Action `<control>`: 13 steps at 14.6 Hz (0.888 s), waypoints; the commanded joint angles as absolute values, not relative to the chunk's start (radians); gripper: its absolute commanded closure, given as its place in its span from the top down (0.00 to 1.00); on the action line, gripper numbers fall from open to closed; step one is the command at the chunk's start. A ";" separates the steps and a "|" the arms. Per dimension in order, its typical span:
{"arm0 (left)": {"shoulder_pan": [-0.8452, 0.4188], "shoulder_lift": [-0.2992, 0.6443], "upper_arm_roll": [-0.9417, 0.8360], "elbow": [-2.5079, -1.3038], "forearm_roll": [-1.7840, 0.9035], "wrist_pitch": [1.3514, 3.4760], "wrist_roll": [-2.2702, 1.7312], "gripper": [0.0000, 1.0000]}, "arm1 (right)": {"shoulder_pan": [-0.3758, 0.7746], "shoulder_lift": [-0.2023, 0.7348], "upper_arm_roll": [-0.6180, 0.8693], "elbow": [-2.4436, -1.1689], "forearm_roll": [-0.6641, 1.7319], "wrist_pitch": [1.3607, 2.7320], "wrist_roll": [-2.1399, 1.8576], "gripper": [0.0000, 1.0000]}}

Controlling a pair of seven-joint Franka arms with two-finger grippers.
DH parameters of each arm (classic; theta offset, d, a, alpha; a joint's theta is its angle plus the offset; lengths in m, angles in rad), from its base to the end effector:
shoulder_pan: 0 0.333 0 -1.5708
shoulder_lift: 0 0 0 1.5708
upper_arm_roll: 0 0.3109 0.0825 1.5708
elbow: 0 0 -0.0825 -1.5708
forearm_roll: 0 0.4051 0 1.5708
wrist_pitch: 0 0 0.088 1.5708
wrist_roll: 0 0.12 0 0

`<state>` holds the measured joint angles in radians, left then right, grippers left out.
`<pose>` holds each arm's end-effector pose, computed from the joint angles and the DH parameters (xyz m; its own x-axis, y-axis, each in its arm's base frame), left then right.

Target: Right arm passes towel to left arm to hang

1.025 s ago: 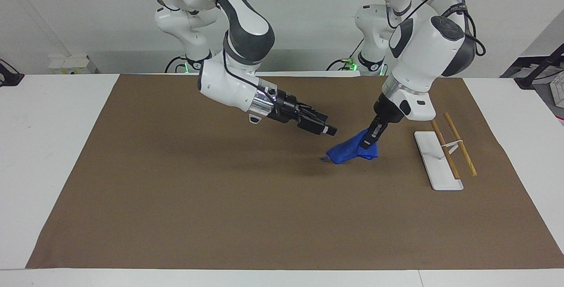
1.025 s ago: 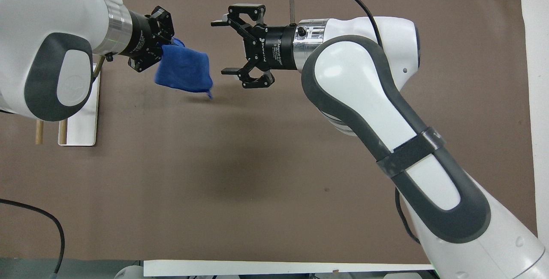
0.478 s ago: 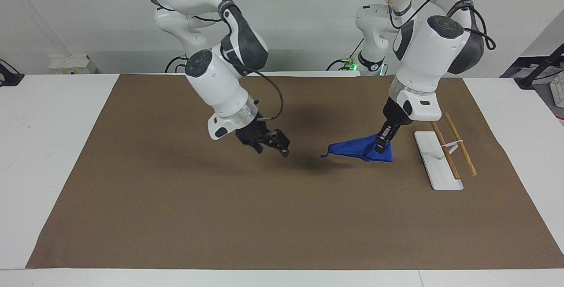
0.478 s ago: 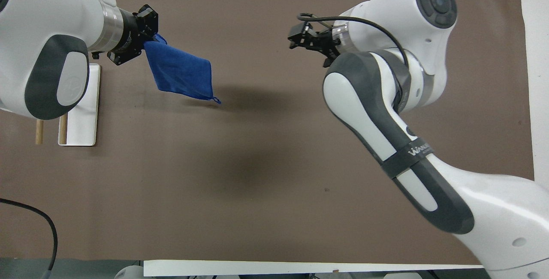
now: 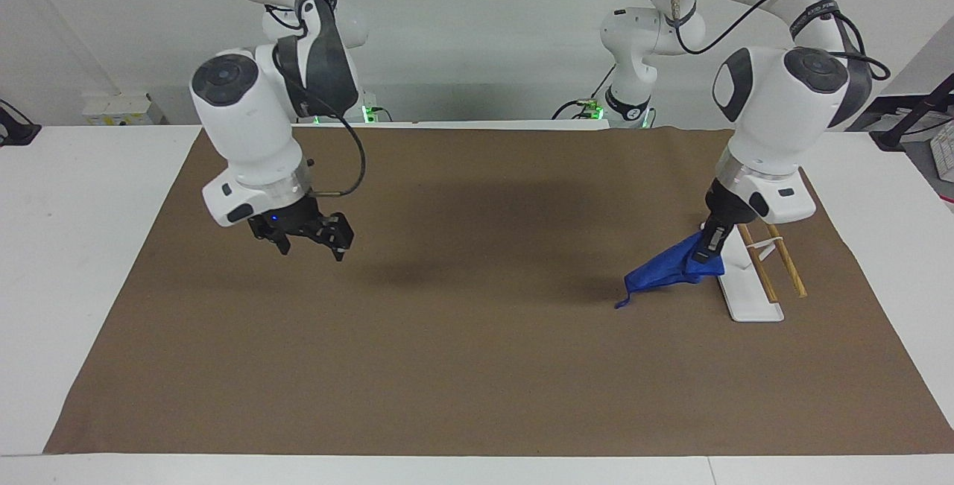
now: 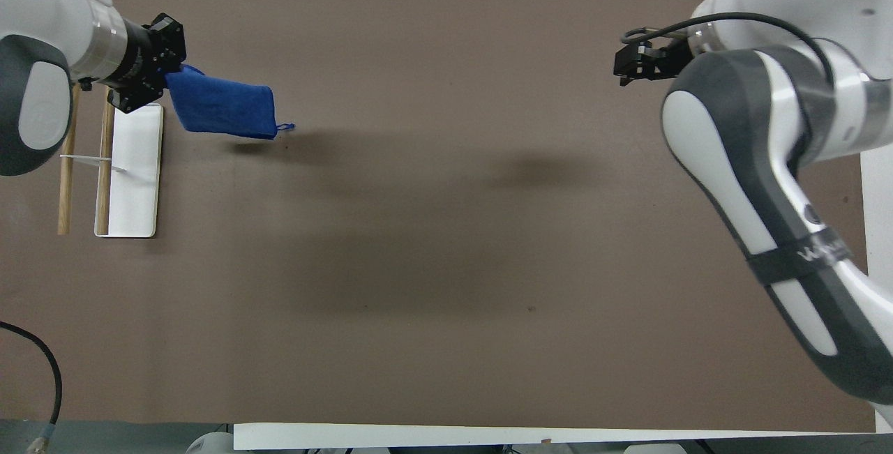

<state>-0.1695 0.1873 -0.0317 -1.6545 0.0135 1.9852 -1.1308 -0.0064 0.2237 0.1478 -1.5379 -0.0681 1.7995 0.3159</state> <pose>0.6428 -0.1288 0.4880 0.5962 0.8000 0.0673 0.7903 -0.5996 0.1263 0.6504 0.0778 0.5069 0.9854 -0.1633 0.0489 -0.1644 -0.9862 0.0200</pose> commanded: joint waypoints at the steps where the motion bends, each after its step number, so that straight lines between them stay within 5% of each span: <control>1: -0.170 0.172 0.029 -1.667 0.025 1.960 -1.134 0.00 | -0.052 0.129 0.158 -1.555 -0.141 1.715 0.259 1.00; 7: -0.153 0.172 0.074 -1.667 0.025 1.916 -1.106 0.00 | -0.155 0.026 0.143 -1.471 -0.152 1.432 0.177 1.00; 13: -0.152 0.172 0.139 -1.661 0.025 1.927 -0.932 0.00 | -0.199 0.028 0.140 -1.433 -0.127 1.376 -0.001 1.00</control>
